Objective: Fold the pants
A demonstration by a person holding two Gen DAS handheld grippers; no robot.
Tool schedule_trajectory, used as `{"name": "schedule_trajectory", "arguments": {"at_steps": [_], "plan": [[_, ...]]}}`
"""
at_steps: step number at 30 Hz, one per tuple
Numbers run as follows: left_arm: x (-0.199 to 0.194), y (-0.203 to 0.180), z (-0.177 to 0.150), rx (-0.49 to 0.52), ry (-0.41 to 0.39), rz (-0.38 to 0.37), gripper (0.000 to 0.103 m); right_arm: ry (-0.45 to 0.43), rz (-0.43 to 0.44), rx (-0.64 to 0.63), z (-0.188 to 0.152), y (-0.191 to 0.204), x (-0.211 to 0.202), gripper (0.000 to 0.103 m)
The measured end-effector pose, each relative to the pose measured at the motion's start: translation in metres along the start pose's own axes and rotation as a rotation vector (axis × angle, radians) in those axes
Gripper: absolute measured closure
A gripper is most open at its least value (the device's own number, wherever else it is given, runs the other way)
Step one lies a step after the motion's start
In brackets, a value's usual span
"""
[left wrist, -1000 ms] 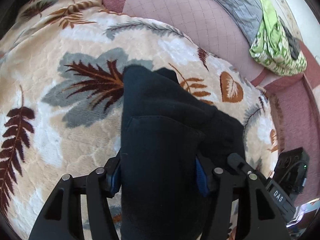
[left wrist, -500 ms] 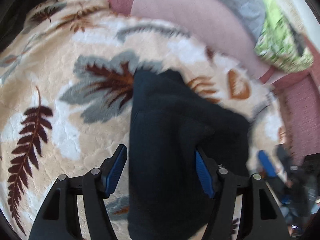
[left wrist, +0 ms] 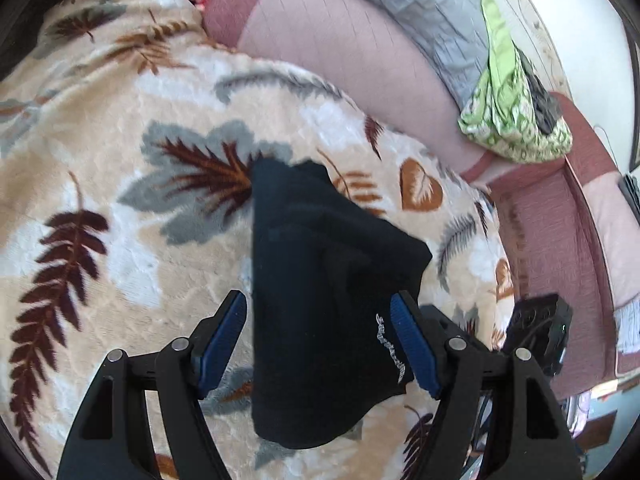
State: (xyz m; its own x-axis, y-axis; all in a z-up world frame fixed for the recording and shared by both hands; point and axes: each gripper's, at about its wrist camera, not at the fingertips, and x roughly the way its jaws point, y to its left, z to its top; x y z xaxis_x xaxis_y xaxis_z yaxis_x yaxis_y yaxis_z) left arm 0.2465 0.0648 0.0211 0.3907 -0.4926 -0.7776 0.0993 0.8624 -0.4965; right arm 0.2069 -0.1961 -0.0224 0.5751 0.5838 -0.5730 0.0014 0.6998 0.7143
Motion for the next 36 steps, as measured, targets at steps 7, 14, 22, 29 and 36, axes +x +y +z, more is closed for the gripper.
{"name": "schedule_trajectory", "arguments": {"at_steps": [7, 14, 22, 29, 36], "plan": [[0.029, -0.016, 0.019, 0.003, 0.011, 0.099, 0.029, -0.089, 0.066, 0.061, -0.001, -0.006, -0.021, 0.038], [0.063, -0.007, 0.042, -0.065, 0.011, 0.101, 0.029, -0.084, 0.295, 0.132, 0.002, -0.002, -0.024, 0.039], [0.086, 0.010, 0.034, -0.036, 0.051, 0.198, 0.028, 0.039, 0.155, 0.152, -0.001, -0.014, 0.013, 0.044], [-0.007, 0.019, -0.005, -0.013, -0.130, 0.218, 0.028, -0.046, 0.028, 0.012, -0.005, 0.002, -0.006, 0.043], [-0.046, 0.030, -0.078, 0.092, -0.277, 0.310, 0.024, -0.058, -0.042, -0.114, -0.003, 0.033, -0.010, 0.065]]}}
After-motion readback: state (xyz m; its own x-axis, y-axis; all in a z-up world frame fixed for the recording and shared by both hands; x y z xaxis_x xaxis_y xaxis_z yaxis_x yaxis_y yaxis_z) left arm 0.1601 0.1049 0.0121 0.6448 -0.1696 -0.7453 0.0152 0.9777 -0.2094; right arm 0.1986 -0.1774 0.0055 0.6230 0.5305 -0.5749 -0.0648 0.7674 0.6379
